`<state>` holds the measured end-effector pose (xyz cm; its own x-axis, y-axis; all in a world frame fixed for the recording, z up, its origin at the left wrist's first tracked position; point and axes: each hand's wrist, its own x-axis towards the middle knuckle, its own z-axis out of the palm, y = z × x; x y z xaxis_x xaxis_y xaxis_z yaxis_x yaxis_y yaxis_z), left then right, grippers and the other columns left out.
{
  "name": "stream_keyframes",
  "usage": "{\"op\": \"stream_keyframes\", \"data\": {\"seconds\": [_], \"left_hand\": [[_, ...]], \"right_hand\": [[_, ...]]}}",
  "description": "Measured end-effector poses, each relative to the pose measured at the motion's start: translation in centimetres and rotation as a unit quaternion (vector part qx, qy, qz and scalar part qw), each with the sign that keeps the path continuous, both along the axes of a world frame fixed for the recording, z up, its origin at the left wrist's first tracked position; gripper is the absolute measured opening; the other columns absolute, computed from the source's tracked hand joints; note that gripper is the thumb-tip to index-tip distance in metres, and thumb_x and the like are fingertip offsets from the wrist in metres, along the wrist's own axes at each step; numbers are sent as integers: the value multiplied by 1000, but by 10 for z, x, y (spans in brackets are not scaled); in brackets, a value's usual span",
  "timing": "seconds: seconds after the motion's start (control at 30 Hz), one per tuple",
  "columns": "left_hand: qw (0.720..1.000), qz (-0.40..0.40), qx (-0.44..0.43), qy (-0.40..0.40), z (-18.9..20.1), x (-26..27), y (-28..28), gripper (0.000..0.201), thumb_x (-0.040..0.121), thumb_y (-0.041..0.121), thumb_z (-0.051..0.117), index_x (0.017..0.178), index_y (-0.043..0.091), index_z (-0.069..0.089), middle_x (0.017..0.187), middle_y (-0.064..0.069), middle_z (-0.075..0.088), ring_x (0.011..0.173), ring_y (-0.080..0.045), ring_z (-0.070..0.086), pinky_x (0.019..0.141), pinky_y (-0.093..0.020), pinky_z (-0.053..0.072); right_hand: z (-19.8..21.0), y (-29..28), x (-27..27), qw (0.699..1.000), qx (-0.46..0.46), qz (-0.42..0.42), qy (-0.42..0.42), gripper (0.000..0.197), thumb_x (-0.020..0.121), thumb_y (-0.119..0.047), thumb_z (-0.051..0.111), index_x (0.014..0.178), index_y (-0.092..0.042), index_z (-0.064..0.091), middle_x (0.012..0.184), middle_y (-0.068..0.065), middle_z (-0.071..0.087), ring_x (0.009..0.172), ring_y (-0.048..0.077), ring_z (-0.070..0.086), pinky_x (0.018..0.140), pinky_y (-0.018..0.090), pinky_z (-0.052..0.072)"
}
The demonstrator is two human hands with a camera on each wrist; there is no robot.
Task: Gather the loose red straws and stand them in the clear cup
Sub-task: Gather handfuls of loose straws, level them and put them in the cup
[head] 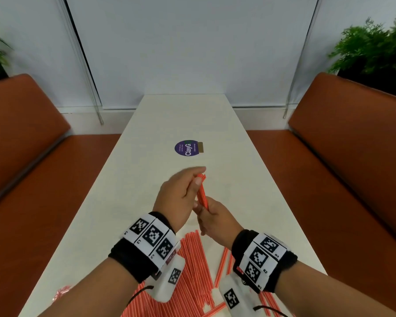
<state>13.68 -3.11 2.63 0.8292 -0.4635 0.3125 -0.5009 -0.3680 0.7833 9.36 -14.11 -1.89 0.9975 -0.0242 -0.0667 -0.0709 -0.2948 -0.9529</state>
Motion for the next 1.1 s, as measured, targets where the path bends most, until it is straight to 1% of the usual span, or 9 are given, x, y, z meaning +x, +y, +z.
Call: {"op": "stream_keyframes", "data": {"seconds": [0.07,0.17,0.33,0.4,0.5,0.63,0.87,1.0,1.1], "left_hand": [[998,-36,0,52,-1,1,0,38,99,26,35,136,23,43,117,6,62,116,-12,56,104,-30,43],[997,-12,-4,83,-9,15,2,42,98,25,37,140,21,37,132,2,52,126,-14,48,105,-25,36],[975,104,121,153,-38,54,9,56,94,25,48,146,19,27,153,-6,30,137,-25,36,113,-37,31],[968,93,139,188,-49,62,9,59,94,26,49,147,19,24,155,-7,28,140,-25,32,116,-37,27],[967,89,145,191,-57,66,7,58,95,27,47,147,18,23,154,-7,30,139,-23,34,113,-33,26],[966,91,161,179,-59,66,5,58,95,28,46,148,20,23,153,-7,32,134,-23,41,110,-33,31],[966,76,170,180,-59,68,5,57,94,28,49,147,20,26,152,-7,34,131,-24,45,111,-35,33],[965,80,176,176,-54,68,5,58,93,28,51,146,17,29,152,-7,34,137,-24,38,115,-36,28],[964,95,182,170,-46,65,7,62,91,32,53,146,15,29,152,-8,33,137,-25,37,115,-39,27]], "right_hand": [[1,-1,2,1000,9,-5,-11,29,99,-34,40,95,-7,48,56,0,40,44,8,38,46,20,41],[4,-4,3,998,44,-45,-23,23,99,-30,42,85,-13,46,58,-2,38,44,8,38,46,22,41],[19,-12,31,986,44,-135,-88,25,101,-30,33,78,-31,43,76,-5,44,72,11,46,71,11,46],[23,-14,49,985,-6,-132,-114,21,101,-33,31,83,-29,41,87,-2,42,81,14,44,83,28,45],[21,-13,72,989,-47,-85,-113,15,101,-28,32,93,-19,40,94,2,40,74,8,43,73,21,40],[9,-10,90,984,-145,-69,-76,16,98,-23,44,86,-13,46,78,-2,46,68,10,46,63,21,38],[15,-12,92,974,-182,-135,1,16,83,-23,66,88,-9,60,83,0,57,80,16,54,66,22,42],[29,-22,82,972,-156,-177,1,43,82,-18,68,122,-8,56,115,8,58,103,22,59,86,27,49],[49,-36,62,972,-104,-208,-32,51,81,-13,70,128,-12,51,110,6,54,87,21,59,79,27,55]]}}
